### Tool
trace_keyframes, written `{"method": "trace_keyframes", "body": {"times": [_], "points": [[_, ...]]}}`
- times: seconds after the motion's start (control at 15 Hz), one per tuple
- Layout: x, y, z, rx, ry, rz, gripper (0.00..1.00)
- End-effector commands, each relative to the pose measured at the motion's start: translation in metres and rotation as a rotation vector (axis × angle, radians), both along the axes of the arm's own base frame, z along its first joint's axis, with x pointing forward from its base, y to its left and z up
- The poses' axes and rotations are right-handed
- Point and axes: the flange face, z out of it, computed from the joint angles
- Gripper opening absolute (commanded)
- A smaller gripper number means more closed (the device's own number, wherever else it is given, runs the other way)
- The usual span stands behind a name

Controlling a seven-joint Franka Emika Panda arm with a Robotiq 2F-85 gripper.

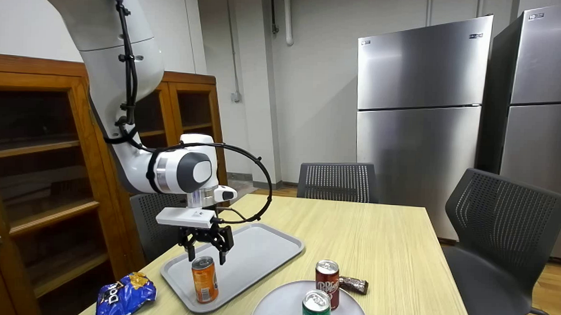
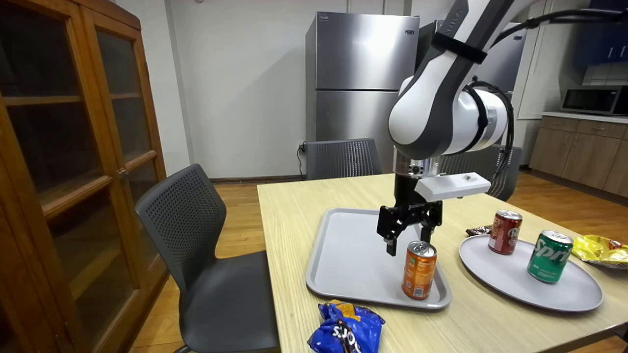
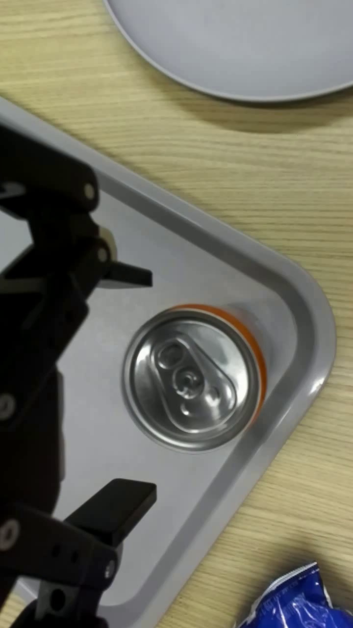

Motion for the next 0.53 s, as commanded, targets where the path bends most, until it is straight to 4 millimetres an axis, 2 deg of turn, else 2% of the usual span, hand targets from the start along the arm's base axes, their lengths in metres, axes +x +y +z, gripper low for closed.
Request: {"method": "trace_keyframes", "body": {"times": [0.0, 0.47], "points": [[0.0004, 0.0071, -0.0051, -0.021, 0.02, 0.011, 1.0], [-0.0094, 0.0068, -0.0036, -0.029, 0.021, 0.031, 1.0]]}}
